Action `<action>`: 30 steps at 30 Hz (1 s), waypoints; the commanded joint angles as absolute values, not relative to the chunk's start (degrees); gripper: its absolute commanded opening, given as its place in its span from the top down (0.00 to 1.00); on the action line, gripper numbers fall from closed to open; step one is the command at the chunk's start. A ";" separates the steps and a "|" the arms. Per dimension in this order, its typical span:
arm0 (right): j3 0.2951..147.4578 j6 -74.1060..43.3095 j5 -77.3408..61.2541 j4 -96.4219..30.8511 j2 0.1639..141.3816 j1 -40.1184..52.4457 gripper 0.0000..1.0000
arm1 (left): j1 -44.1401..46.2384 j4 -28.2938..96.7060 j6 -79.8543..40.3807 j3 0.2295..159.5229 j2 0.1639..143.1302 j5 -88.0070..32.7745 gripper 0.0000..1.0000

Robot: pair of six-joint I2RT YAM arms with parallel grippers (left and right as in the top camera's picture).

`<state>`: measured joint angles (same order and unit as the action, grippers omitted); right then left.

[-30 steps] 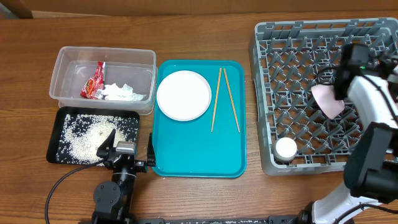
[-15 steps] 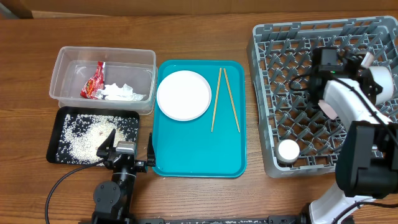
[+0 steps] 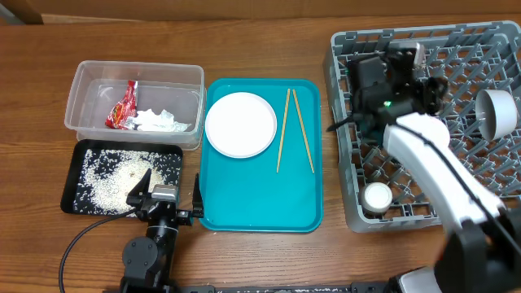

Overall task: Sort waste into correct bins and load items into the dishwasher
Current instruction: 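Lower the grey bowl into the rack slots and open the right gripper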

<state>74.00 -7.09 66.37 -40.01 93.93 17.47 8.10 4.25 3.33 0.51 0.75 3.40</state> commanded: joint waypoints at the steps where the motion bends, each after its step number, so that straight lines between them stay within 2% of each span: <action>1: 75.66 -7.46 50.85 -42.70 88.36 20.86 0.34 | 7.49 4.08 2.59 0.30 0.23 2.94 0.00; 4: 75.66 -7.44 45.30 -44.60 87.92 21.76 0.38 | 7.49 4.08 2.59 0.30 0.23 2.94 0.00; 5: 75.66 -7.46 46.37 -44.21 88.01 21.12 0.50 | 7.49 4.08 2.59 0.30 0.23 2.94 0.00; 6: 75.66 -7.46 47.40 -43.22 88.01 20.01 0.75 | 7.49 4.08 2.59 0.30 0.23 2.94 0.00; 7: 75.66 -7.46 47.94 -41.56 87.99 18.17 0.89 | 7.49 4.08 2.57 0.30 0.23 2.94 0.00; 8: 75.68 -7.46 47.88 -39.55 87.96 16.16 0.96 | 7.49 4.08 2.57 0.30 0.23 2.94 0.00; 13: 75.75 -7.44 42.92 -30.04 87.96 2.00 0.96 | 7.49 4.08 2.57 0.30 0.23 2.94 0.00; 21: 75.72 -10.41 20.58 -26.85 89.62 -21.39 0.96 | 7.49 4.08 2.57 0.30 0.23 2.94 0.00; 26: 75.72 -13.74 14.39 -26.50 92.88 -30.13 0.96 | 7.49 4.08 2.57 0.30 0.23 2.94 0.00; 30: 75.72 -13.72 13.08 -27.03 96.62 -30.76 0.96 | 7.49 4.08 2.57 0.30 0.23 2.94 0.00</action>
<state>74.91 -12.40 17.82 -26.98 93.56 -31.22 8.10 4.25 3.33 0.51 0.75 3.40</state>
